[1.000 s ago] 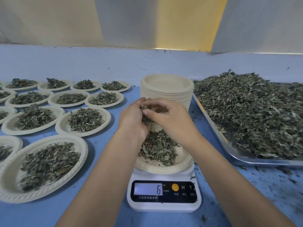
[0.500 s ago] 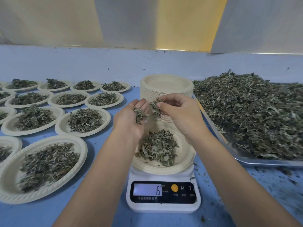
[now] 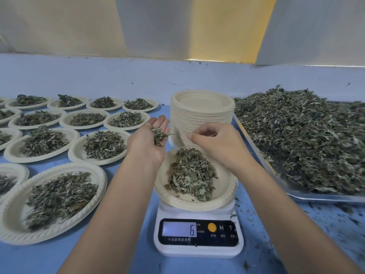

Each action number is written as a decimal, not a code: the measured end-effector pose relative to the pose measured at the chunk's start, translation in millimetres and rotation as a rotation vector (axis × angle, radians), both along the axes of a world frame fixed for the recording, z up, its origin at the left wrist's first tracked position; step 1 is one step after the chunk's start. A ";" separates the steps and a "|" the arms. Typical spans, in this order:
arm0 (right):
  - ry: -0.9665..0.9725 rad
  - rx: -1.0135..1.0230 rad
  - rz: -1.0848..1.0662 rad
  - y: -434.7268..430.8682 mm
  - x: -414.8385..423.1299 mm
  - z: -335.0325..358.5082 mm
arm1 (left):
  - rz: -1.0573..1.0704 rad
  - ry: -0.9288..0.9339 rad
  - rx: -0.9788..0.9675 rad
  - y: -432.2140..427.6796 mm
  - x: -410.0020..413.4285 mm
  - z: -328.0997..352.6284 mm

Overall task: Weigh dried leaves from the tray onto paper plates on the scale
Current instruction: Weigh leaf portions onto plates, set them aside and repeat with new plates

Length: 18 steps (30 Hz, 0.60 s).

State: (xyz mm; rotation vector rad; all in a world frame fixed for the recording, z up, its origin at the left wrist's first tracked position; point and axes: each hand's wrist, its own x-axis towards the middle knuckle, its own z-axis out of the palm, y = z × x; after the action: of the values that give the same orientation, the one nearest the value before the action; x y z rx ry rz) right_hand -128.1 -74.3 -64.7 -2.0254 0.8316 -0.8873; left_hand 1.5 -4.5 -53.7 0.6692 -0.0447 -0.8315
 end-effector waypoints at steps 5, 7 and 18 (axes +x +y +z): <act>-0.126 0.047 0.054 1.3 1.3 -0.5 | -0.032 -0.009 0.007 -1.7 -6.6 1.5; -0.182 0.050 0.092 4.1 3.5 -0.5 | -0.063 -0.032 0.019 -3.8 -11.5 1.5; -0.326 0.169 0.337 18.4 12.9 2.0 | -0.095 -0.128 0.222 -9.0 -28.3 -1.4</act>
State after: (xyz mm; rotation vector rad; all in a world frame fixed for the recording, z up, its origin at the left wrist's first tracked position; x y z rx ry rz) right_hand -115.2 -55.9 -62.7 -1.7437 0.3580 -0.8871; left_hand -26.8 -13.6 -55.0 0.9352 -0.1016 -0.8916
